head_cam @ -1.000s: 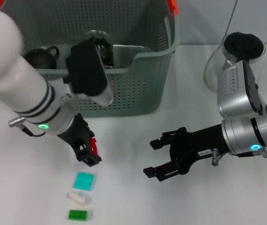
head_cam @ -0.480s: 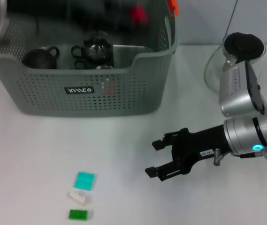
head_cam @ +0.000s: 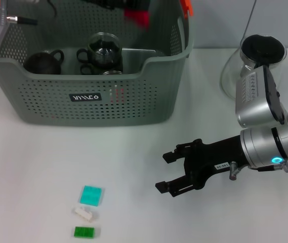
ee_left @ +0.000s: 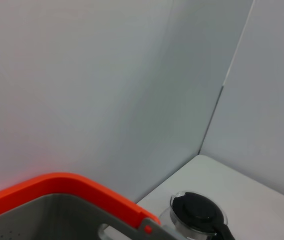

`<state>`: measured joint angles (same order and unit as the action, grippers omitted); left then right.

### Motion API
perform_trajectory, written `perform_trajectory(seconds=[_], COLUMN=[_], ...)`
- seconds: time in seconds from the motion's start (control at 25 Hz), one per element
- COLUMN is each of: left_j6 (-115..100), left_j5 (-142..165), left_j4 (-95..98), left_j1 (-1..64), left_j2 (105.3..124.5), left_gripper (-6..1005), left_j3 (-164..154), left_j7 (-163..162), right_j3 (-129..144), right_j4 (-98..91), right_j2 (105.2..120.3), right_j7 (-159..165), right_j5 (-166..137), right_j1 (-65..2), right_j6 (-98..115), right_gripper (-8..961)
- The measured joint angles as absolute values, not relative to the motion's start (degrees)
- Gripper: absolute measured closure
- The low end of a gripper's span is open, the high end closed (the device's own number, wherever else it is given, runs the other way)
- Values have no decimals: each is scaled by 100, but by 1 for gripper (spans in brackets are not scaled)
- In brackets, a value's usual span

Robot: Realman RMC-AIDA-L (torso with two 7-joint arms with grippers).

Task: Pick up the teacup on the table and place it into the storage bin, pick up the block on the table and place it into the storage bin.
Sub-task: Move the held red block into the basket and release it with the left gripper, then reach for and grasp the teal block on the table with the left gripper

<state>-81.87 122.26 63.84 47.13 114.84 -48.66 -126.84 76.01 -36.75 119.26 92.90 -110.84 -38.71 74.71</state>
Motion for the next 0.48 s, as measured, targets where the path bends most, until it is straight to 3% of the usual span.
perform_trajectory(seconds=[0.04,0.16,0.48], left_j6=[-8176,-8257,-10028], left_j5=[12246,12237,11111], left_j4=[6418,6612,8674], left_j1=[4697,4616,3631], left_j2=[11488,11496,11733], left_gripper=[333,139,72], left_j3=[-4872,-4855,-4818], left_j7=[-12689,-12701,-12435], right_j3=[7603,7609,7587], right_j4=[-3676,-3676,-3676], right_j2=[11928,11927,11923], right_j7=[9290,9290,9290], right_j5=[-11083,-11083,-11082], right_j1=[-3870,-3870,-3872], right_j6=[7471,7471,7542], right_gripper=[70,70,70])
